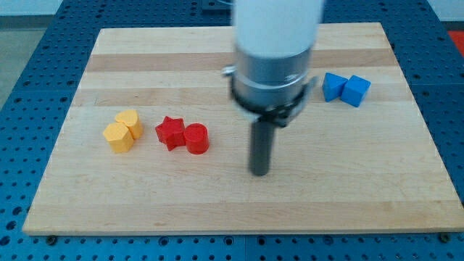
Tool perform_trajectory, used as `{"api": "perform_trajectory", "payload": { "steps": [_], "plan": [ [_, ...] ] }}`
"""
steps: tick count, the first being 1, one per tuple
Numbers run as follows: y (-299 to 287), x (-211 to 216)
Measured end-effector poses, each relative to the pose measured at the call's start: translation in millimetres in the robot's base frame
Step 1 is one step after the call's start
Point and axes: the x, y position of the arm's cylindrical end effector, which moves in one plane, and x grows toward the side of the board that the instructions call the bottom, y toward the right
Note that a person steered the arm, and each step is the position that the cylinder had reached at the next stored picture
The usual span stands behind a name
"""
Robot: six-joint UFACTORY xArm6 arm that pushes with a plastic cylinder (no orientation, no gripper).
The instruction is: Nudge the red star up
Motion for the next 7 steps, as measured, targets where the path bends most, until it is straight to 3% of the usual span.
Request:
{"api": "perform_trajectory", "payload": {
  "steps": [2,7],
  "plan": [
    [-121,6],
    [-141,-43]
  ]
}}
